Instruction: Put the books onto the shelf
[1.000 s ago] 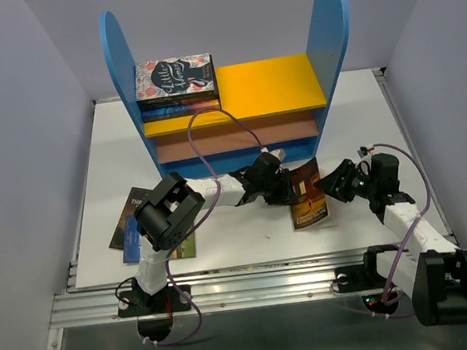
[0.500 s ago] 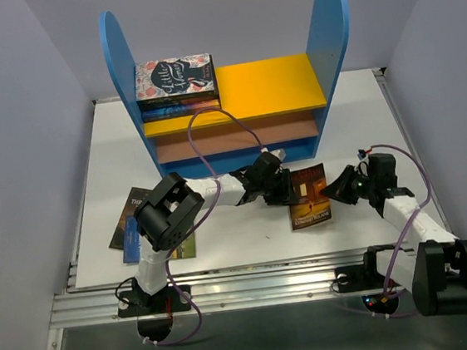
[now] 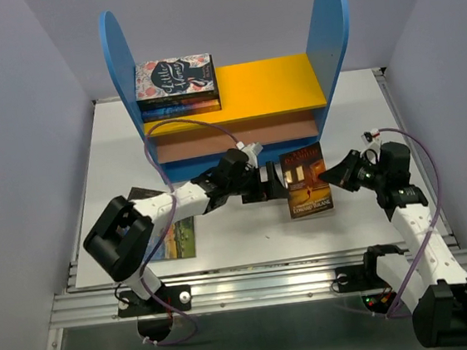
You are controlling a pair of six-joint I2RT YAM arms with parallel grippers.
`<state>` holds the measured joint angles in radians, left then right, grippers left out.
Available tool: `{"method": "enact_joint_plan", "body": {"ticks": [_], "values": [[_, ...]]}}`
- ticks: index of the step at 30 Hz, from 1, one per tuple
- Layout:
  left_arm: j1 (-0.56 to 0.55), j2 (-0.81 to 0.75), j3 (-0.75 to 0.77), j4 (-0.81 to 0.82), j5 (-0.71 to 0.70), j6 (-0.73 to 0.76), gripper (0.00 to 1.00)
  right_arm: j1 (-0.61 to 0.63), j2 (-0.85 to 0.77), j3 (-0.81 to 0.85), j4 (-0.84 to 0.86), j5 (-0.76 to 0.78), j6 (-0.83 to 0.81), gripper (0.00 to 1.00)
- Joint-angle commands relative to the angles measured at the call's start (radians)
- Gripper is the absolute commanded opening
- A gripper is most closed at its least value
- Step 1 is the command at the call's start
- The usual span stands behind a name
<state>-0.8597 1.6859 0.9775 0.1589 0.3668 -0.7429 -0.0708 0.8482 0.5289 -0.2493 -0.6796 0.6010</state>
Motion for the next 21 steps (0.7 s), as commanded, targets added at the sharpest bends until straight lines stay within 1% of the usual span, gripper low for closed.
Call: {"method": "enact_joint_plan", "body": {"ticks": [1, 3, 5, 6, 7, 8, 9, 14, 17, 19, 21], "values": [[0.065, -0.193, -0.127, 0.132, 0.092, 0.016, 0.99, 0.005, -0.060, 0.092, 0.058, -0.106, 0.052, 0.01], [0.074, -0.241, -0.176, 0.230, 0.153, 0.014, 0.99, 0.005, -0.063, 0.115, 0.074, -0.135, 0.081, 0.01], [0.073, -0.296, -0.192, 0.284, 0.213, 0.016, 0.99, 0.005, -0.064, 0.120, 0.113, -0.208, 0.141, 0.01], [0.073, -0.311, -0.197, 0.316, 0.224, 0.019, 0.99, 0.005, -0.069, 0.114, 0.183, -0.237, 0.169, 0.01], [0.073, -0.336, -0.204, 0.327, 0.231, 0.020, 0.99, 0.005, -0.074, 0.109, 0.218, -0.280, 0.202, 0.01], [0.073, -0.347, -0.204, 0.332, 0.231, 0.023, 0.99, 0.005, -0.087, 0.105, 0.254, -0.294, 0.256, 0.01], [0.073, -0.356, -0.206, 0.335, 0.231, 0.027, 0.99, 0.005, -0.093, 0.105, 0.316, -0.307, 0.276, 0.01], [0.071, -0.403, -0.220, 0.402, 0.247, 0.013, 0.99, 0.005, -0.101, 0.135, 0.360, -0.339, 0.335, 0.01], [0.067, -0.399, -0.211, 0.422, 0.230, 0.005, 0.99, 0.005, -0.103, 0.119, 0.461, -0.376, 0.414, 0.01], [0.065, -0.390, -0.200, 0.441, 0.222, -0.009, 0.99, 0.005, -0.104, 0.125, 0.478, -0.383, 0.419, 0.01], [0.059, -0.374, -0.192, 0.473, 0.236, -0.021, 0.88, 0.005, -0.104, 0.129, 0.484, -0.385, 0.425, 0.01]]}}
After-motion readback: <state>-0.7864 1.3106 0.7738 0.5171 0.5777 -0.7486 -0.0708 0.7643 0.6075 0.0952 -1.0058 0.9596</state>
